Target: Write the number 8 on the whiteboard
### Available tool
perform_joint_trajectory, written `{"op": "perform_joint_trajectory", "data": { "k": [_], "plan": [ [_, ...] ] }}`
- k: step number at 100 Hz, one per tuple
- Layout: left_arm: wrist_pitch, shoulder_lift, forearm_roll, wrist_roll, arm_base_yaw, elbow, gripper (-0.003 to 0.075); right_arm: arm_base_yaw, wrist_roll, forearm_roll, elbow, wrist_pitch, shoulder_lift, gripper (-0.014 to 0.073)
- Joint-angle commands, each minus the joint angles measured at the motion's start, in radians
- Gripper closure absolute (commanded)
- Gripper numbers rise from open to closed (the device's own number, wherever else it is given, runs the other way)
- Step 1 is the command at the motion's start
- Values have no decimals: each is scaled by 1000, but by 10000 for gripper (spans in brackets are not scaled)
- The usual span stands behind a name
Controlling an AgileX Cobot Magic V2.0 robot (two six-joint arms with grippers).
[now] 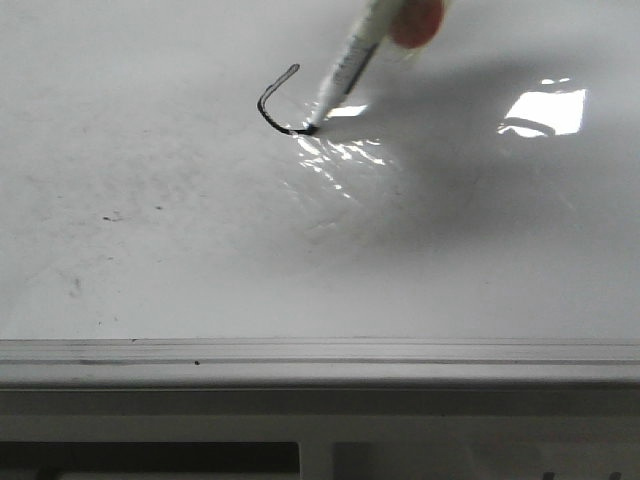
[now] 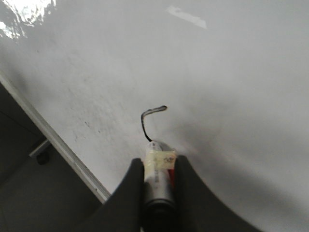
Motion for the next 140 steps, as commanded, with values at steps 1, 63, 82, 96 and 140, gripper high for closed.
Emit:
{"op": "perform_joint_trajectory", "data": {
  "k": [1, 63, 82, 96, 140],
  "plan": [
    [-72, 1, -15, -2, 1, -30, 457, -11, 23, -107, -25, 12, -40, 636],
    [-63, 3, -15, -2, 1, -30, 457, 52, 56, -188, -78, -133, -4, 637],
    [-58, 4, -8, -2, 1, -30, 457, 109, 56, -154, -78, -151, 47, 637],
    [-62, 13, 30, -4, -11, -30, 457, 196, 57, -130, -78, -151, -11, 637],
    [-262, 327, 119, -34, -197, -30, 457, 340, 143, -103, -78, -51, 82, 637]
  ]
}}
